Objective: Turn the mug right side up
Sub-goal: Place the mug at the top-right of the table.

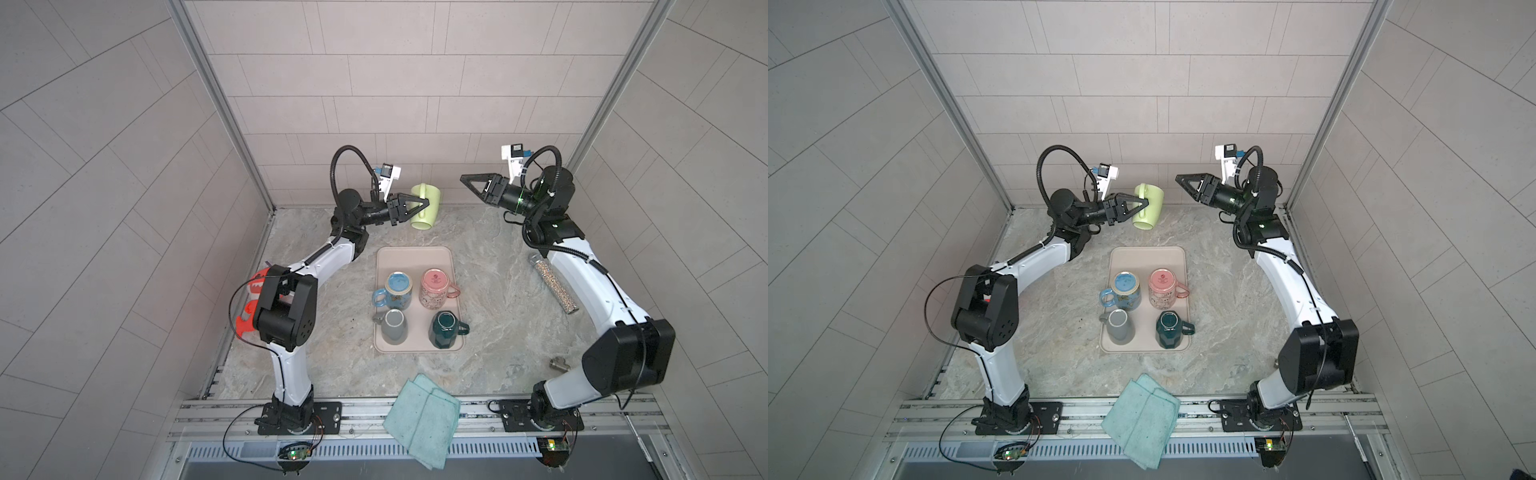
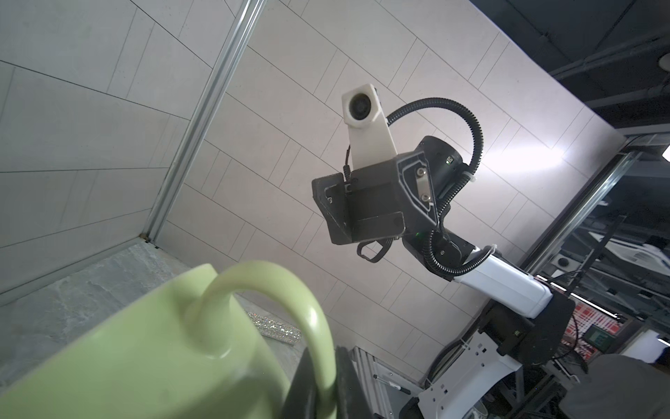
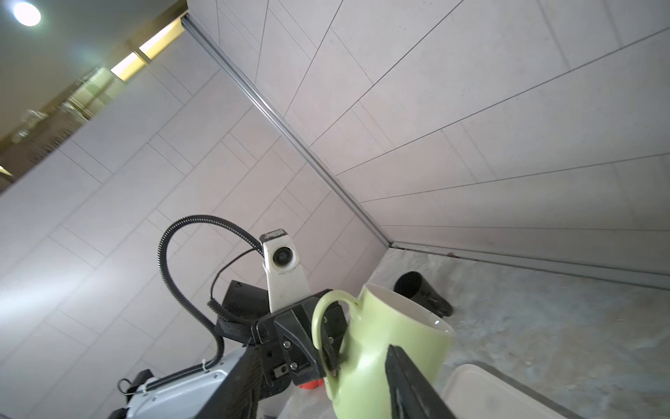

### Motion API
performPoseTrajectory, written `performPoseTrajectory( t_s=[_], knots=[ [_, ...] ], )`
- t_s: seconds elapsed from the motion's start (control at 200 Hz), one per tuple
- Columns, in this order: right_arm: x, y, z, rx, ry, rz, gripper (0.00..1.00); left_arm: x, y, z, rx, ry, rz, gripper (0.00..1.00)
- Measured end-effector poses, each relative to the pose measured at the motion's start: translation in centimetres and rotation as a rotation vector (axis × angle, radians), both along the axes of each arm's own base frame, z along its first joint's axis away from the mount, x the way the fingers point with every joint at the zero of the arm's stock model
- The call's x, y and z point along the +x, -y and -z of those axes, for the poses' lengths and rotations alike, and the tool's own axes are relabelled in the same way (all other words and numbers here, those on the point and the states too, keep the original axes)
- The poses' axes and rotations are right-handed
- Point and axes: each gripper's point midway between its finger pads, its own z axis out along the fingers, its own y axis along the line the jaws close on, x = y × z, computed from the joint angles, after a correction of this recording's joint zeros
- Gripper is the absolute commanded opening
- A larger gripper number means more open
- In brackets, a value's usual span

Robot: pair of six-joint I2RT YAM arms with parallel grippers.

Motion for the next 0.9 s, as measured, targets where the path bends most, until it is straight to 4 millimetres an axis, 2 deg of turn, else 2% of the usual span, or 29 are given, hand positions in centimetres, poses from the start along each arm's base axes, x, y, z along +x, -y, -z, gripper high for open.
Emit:
performPoseTrajectory(
  t_s=[0.145,0.45,0.62,0.896],
  knots=[
    [0.5,-0.9,0.5,0.073,-0.068,-0.076,0.60,-0.2,-0.2,0.5,0.067,0.061,-0.065,0.00],
    [-1.6,-4.3,0.3,0.097,-0.114,-0.232,0.56,0.0,0.4,2.8,0.171,0.109,-0.108,0.00],
    [-1.4,-5.4,2.2,0.096,-0.181,-0.276,0.54,0.2,0.5,4.5,0.230,0.122,-0.123,0.00],
    [-0.7,-6.4,5.2,0.095,-0.268,-0.300,0.51,0.2,0.7,5.1,0.259,0.152,-0.133,0.00]
  ],
)
